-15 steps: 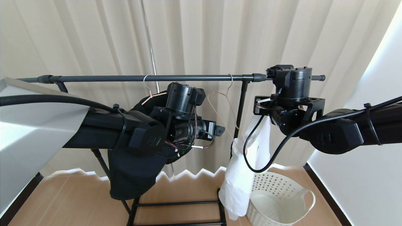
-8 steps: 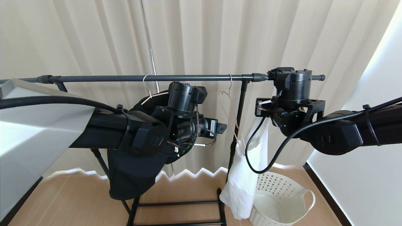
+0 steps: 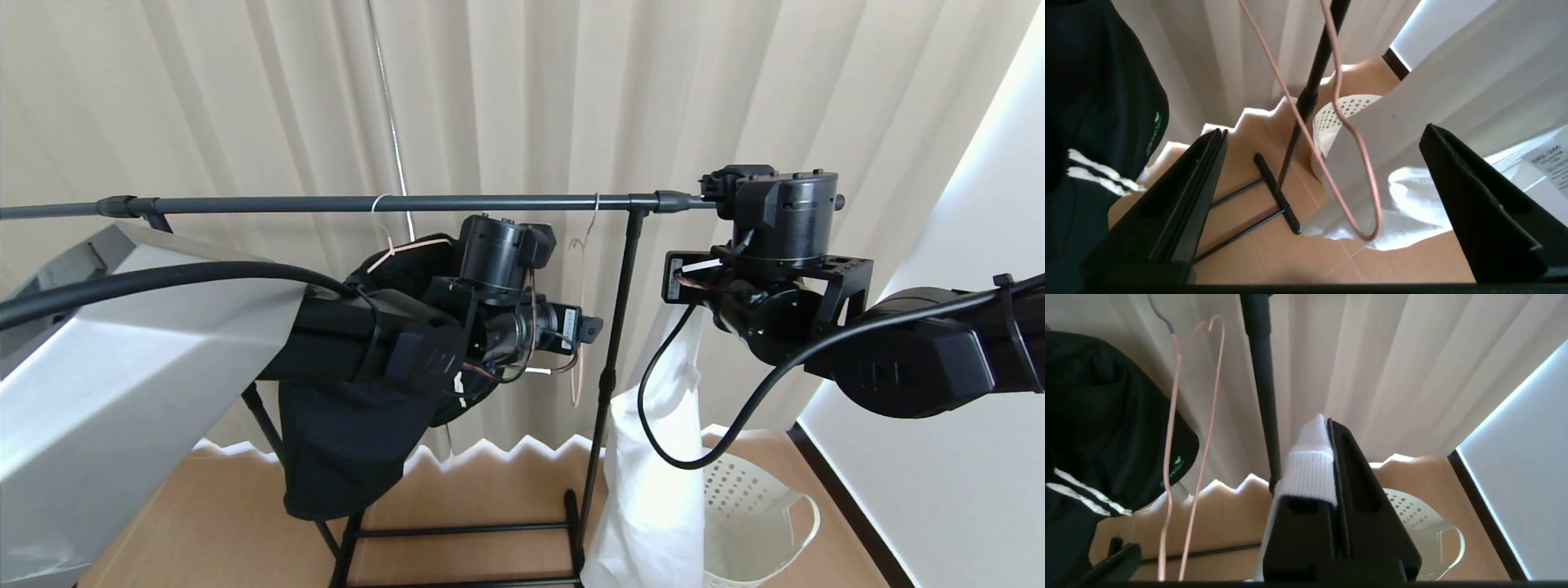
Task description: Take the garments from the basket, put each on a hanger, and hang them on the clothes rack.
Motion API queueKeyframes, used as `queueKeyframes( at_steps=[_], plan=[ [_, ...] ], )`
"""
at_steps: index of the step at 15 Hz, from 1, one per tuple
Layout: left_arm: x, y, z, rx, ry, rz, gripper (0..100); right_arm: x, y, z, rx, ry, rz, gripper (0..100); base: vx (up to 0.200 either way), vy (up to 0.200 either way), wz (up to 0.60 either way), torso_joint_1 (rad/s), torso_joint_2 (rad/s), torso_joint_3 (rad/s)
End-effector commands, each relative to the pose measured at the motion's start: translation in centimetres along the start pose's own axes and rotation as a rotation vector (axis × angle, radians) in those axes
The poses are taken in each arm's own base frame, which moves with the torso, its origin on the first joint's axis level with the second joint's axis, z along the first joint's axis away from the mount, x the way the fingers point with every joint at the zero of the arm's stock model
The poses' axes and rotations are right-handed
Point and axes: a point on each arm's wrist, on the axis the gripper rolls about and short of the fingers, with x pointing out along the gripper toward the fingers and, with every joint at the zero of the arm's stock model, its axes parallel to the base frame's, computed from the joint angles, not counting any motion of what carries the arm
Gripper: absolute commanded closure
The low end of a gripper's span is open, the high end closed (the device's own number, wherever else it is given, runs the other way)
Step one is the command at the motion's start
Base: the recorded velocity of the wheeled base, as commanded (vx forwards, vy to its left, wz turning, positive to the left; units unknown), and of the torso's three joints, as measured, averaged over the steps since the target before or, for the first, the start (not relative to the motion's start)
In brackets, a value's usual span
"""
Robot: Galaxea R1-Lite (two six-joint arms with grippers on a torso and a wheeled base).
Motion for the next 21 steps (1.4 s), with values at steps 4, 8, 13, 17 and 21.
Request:
queueKeyframes(
  at_steps=[4,8,13,17,21],
  plan=[
    [3.3,-0.1,-0.9,0.037,-0.006,0.056,0,-0.1,-0.2,0.3,0.004,-0.006,-0.003,100,0.000,0.000,0.00,0.000,0.00,0.000],
    [5.6,-0.1,-1.3,0.055,-0.023,0.087,0,0.2,-0.5,0.3,0.008,-0.013,-0.012,100,0.000,0.000,0.00,0.000,0.00,0.000],
    [7.0,0.8,-1.3,0.068,-0.040,0.105,0,0.4,-0.4,0.2,0.005,-0.010,-0.013,100,0.000,0.000,0.00,0.000,0.00,0.000],
    [8.6,1.4,-1.7,0.078,-0.047,0.116,0,0.4,-0.4,0.1,0.003,-0.008,-0.013,100,0.000,0.000,0.00,0.000,0.00,0.000],
    [8.9,1.5,-2.0,0.078,-0.044,0.114,100,0.4,-0.4,0.1,0.004,-0.008,-0.013,100,0.000,0.000,0.00,0.000,0.00,0.000]
  ],
)
